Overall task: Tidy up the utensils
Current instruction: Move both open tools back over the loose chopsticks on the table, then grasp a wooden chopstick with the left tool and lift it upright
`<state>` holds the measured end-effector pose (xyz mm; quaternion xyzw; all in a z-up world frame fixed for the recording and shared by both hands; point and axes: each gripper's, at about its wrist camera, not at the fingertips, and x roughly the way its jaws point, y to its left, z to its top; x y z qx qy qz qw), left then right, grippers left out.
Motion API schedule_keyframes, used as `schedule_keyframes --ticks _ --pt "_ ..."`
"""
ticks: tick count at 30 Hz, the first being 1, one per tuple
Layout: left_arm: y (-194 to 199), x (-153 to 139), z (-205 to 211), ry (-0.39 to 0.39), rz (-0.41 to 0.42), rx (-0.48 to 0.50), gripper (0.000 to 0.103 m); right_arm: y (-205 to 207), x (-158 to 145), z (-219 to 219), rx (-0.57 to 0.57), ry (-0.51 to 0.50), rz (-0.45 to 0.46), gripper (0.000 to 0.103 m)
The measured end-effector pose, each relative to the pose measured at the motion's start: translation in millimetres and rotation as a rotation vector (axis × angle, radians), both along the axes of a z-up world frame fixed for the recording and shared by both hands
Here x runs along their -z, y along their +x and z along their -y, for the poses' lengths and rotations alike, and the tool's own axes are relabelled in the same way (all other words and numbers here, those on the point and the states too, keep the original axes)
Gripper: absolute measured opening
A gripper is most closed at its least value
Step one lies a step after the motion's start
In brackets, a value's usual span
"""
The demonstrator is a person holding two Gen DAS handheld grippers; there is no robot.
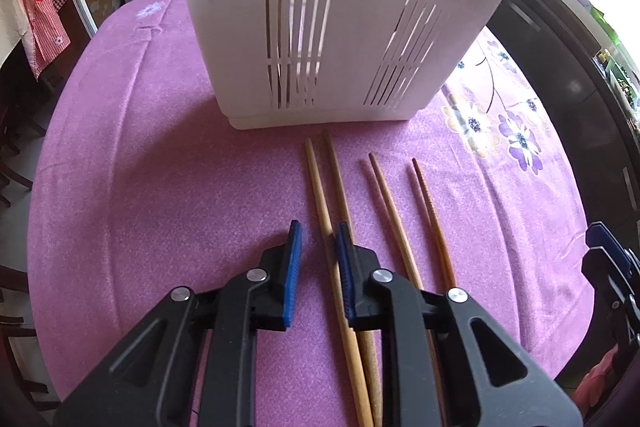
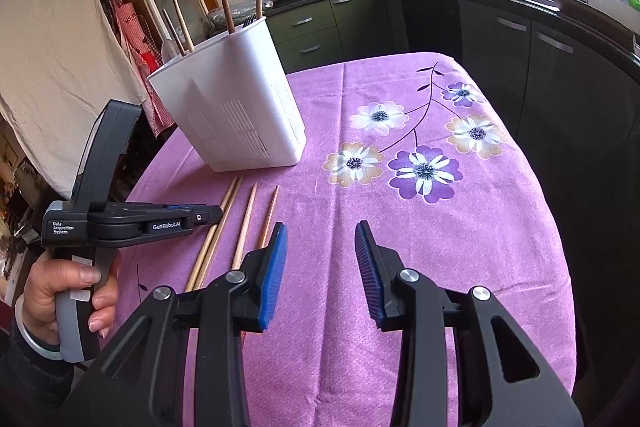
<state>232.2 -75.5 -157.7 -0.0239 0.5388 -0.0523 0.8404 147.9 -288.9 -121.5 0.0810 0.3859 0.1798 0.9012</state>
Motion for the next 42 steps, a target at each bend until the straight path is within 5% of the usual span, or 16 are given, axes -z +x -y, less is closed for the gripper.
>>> schedule_keyframes --ticks 10,12,19,36,42 --pt "4.2 0.8 13.0 0.055 0.029 0.006 0.017 1.6 2.7 -5.4 -0.016 0.003 -0.012 0.039" --pt "3.2 1.2 13.8 0.065 0.040 0.003 0.008 1.4 2.9 -4.8 -0.016 0.004 -0.014 0.039" --pt "-2.3 -6.0 2.6 0.021 0.052 -0.008 0.006 1.0 1.0 -1.5 -0.013 0.016 -0.015 0.039" --pt "-82.6 -147.1 -51.2 -0.024 0.422 -0.048 0.006 2.6 0.0 -6.3 -0.026 0.009 -0.024 0.041" --pt "-97.8 -159.6 -51.0 -0.009 0.470 -0.038 0.006 3.6 1.2 -14.4 -0.045 -0.001 -0.032 0.041"
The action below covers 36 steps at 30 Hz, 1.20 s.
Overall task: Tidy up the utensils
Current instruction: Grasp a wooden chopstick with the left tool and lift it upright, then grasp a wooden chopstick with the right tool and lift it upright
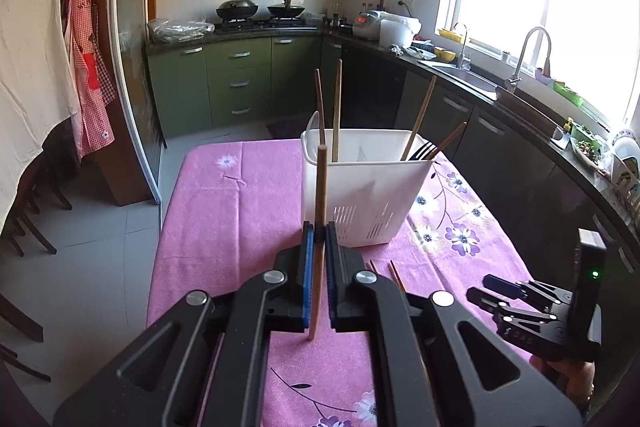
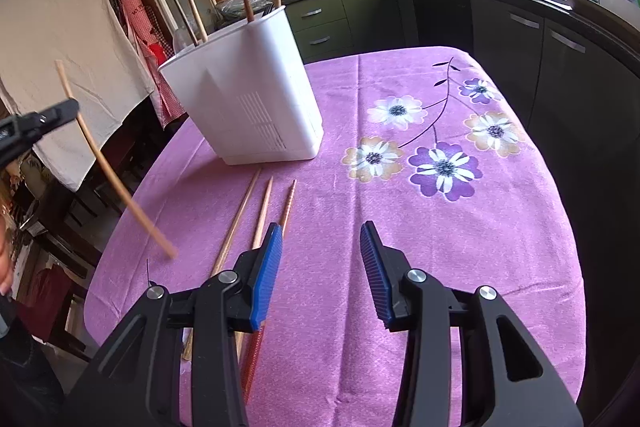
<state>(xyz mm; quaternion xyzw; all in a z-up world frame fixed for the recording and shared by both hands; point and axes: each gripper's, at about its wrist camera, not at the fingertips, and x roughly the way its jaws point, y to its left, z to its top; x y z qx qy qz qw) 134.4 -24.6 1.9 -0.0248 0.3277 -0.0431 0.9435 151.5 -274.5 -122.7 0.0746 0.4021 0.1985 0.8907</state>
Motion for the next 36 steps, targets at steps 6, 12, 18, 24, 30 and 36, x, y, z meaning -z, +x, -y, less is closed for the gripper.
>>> schedule_keyframes --ticks 6,12,18,24,30,36 --pt "-3.7 2.1 -1.6 0.014 0.011 0.006 0.006 20.1 3.5 -23.9 -0.066 -0.037 -0.039 0.041" --pt "-5.4 3.0 -0.4 0.018 0.014 0.025 0.006 63.3 22.3 -67.8 -0.138 -0.144 -0.137 0.039" --pt "-6.1 2.9 -1.4 0.016 0.014 0.041 0.006 81.6 42.8 -96.7 -0.139 -0.252 -0.191 0.033" --pt "-6.8 3.6 -1.2 0.014 0.016 0.055 0.006 79.3 47.0 -106.6 -0.110 -0.325 -0.156 0.012" --pt "-7.2 4.5 -2.5 0.012 0.015 0.055 0.006 81.8 48.9 -101.8 -0.100 -0.296 -0.148 0.006" --pt "-6.5 6.7 -1.1 0.020 0.007 0.055 0.006 75.1 13.5 -77.3 -0.076 -0.197 -0.072 0.006"
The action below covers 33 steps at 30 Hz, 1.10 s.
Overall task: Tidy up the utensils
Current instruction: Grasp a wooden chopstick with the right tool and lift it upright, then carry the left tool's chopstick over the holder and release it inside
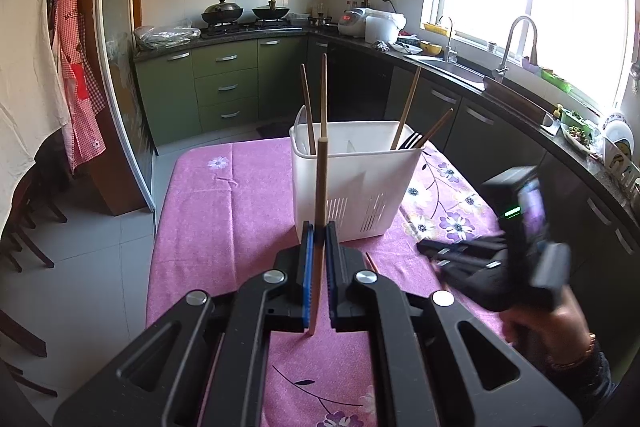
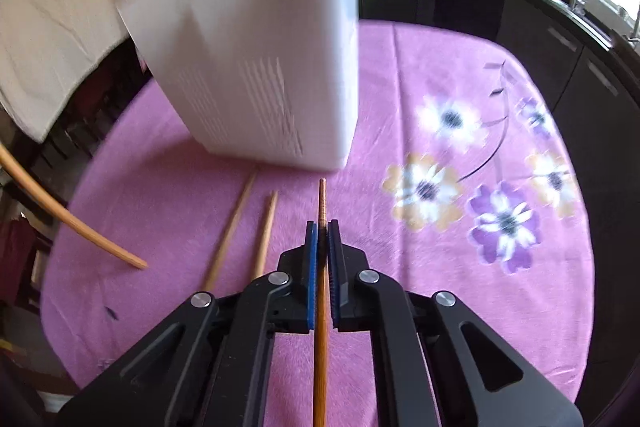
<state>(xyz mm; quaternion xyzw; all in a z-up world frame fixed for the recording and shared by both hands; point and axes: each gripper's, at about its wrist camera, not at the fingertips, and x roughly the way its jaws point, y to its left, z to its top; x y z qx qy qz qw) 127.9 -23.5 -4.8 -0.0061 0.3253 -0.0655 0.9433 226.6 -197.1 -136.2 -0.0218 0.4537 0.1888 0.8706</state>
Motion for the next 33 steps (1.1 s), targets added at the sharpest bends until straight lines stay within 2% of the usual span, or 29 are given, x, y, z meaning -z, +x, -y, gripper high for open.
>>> schedule_keyframes --ticks 6,12,23,28,33 --pt "-0.8 0.1 2.6 0.008 -0.002 0.002 0.006 -33.6 -67.0 30.3 0.008 0.106 0.167 0.006" --pt "-1.5 -0.6 2.6 0.015 -0.002 0.000 0.006 -73.2 -110.7 46.9 0.000 0.135 0.295 0.006" --pt "-2.0 -2.6 -0.2 -0.001 -0.008 0.005 0.006 -135.9 -119.4 65.0 0.018 0.156 0.378 0.006" --pt "-0.8 -5.6 0.4 -0.007 -0.014 0.011 0.006 -145.7 -117.2 75.6 0.027 0.181 0.378 0.006" --pt "4.6 -24.8 3.8 -0.001 0.002 0.032 0.006 -145.3 -117.0 80.3 0.026 0.197 0.375 0.006"
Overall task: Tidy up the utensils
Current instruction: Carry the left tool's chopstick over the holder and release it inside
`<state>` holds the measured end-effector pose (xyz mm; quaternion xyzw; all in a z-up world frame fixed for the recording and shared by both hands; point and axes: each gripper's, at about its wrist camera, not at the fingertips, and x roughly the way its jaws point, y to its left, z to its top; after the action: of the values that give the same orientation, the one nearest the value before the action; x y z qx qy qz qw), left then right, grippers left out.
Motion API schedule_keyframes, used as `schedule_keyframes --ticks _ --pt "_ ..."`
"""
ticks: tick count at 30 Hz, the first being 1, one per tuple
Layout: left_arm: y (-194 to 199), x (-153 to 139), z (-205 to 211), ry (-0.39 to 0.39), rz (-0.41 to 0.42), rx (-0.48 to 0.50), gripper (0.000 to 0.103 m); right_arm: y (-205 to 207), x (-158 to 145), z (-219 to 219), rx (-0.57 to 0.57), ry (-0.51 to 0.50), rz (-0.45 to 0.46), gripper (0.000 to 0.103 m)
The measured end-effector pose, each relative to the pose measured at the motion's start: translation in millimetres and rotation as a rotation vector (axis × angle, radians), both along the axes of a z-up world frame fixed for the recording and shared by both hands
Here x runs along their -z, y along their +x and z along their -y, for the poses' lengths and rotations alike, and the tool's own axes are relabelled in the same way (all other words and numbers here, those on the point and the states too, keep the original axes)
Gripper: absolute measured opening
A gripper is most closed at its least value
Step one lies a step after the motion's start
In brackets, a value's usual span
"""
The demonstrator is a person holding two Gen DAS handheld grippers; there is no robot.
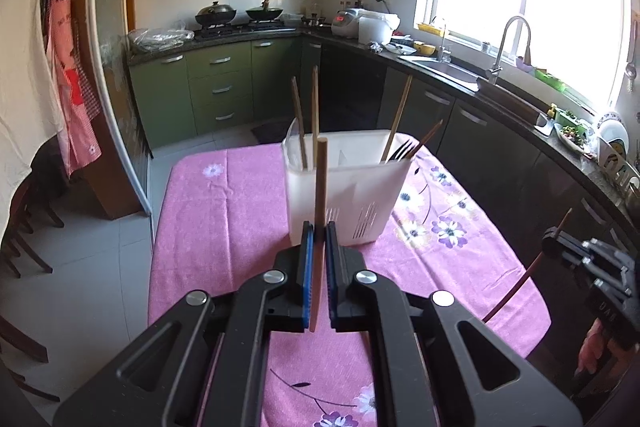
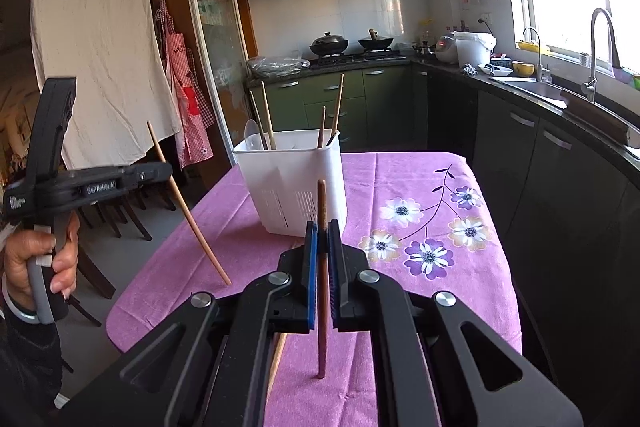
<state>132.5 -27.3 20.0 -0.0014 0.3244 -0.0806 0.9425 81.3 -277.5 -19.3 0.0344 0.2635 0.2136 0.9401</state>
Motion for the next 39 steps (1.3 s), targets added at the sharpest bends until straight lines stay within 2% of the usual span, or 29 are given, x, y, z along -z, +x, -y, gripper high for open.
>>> schedule_keyframes --ticks 5,12,17,21,28,35,37,39 --pt "11.0 -37.7 8.2 0.017 0.035 0.035 0.006 3.5 1.7 3.6 -0.004 0.016 -0.002 0.006" --pt "39.3 -101.5 16.2 0.006 0.142 0.040 0.006 7.6 3.7 6.8 -0.005 0.031 -0.011 0.006" --pt "65.8 -123.6 24.1 0.028 0.214 0.014 0.006 10.0 4.1 8.7 -0.008 0.033 -0.016 0.006" --pt "90.1 -117.4 28.2 0.039 0.206 -0.004 0.006 12.7 5.6 11.2 -0.008 0.037 -0.022 0.006" --pt "125.7 -64.6 20.8 0.033 0.082 -0.024 0.006 18.1 9.8 13.2 -0.012 0.047 -0.043 0.006" --pt "131.5 -15.7 12.6 0.019 -0.022 -0.005 0.006 24.2 7.8 10.2 -0.018 0.057 -0.050 0.006" --pt "125.8 -12.5 10.2 0.007 -0.017 0.001 0.008 27.2 3.0 6.0 -0.024 0.048 -0.042 0.006" --pt "114.6 -13.3 7.1 -0.004 0.007 0.006 0.021 30.5 -7.3 1.0 -0.038 0.042 -0.022 0.006"
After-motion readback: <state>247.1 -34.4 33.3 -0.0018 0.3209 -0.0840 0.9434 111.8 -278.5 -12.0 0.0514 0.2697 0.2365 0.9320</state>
